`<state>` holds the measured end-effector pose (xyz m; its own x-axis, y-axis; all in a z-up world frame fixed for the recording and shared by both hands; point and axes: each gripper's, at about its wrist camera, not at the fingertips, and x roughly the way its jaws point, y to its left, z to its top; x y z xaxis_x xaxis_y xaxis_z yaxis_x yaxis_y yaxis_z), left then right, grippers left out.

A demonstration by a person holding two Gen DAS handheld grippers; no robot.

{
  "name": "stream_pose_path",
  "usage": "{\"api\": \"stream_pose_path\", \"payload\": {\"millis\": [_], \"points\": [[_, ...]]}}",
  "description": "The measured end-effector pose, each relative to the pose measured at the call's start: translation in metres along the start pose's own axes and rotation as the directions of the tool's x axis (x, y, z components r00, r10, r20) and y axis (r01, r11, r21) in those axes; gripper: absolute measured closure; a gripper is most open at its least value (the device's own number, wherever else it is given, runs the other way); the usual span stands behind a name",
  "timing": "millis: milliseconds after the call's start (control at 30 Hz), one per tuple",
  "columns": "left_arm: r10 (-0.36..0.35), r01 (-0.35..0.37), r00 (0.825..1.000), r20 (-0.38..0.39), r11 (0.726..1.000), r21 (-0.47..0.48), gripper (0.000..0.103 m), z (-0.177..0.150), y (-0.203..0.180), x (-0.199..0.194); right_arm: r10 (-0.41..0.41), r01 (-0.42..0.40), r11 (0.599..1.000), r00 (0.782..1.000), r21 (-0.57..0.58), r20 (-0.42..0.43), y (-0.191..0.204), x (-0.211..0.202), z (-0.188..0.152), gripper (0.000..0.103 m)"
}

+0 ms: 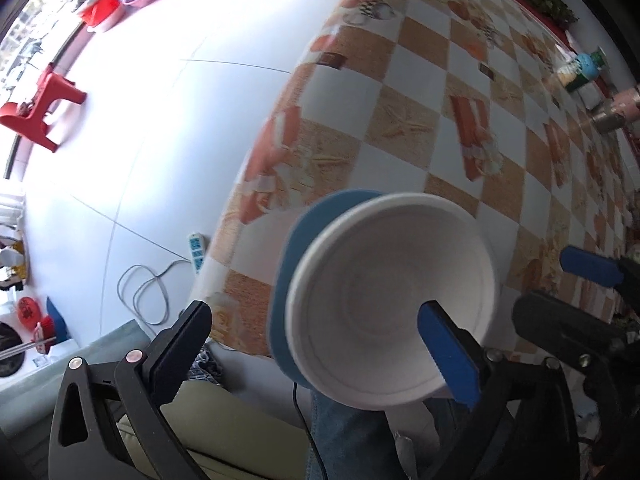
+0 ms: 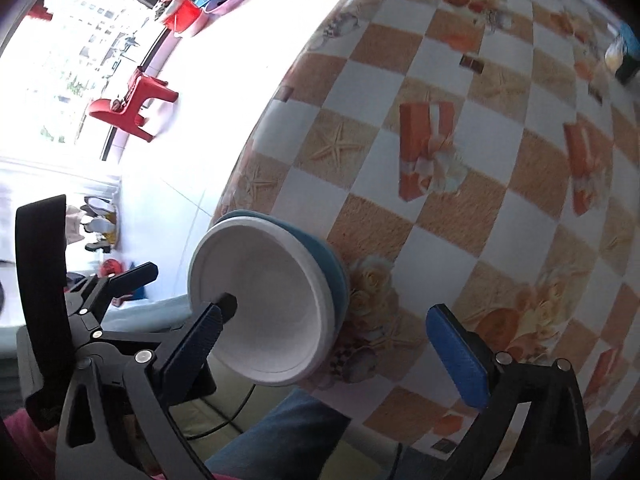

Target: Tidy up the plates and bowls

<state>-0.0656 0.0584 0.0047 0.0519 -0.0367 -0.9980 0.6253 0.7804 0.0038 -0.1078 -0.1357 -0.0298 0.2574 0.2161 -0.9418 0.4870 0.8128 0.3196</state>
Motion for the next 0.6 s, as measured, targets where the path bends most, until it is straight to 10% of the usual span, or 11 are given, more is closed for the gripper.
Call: {"api": "stream_pose_path", "payload": {"millis": [600], "points": [[0.073, -0.072, 0.997, -0.008, 0.993, 0.092, 0.000, -0.011, -0.026, -0.003, -0.064, 0.062, 0.998, 0.995, -0.024, -0.075, 0.003, 0.015, 0.002, 0.000]]}}
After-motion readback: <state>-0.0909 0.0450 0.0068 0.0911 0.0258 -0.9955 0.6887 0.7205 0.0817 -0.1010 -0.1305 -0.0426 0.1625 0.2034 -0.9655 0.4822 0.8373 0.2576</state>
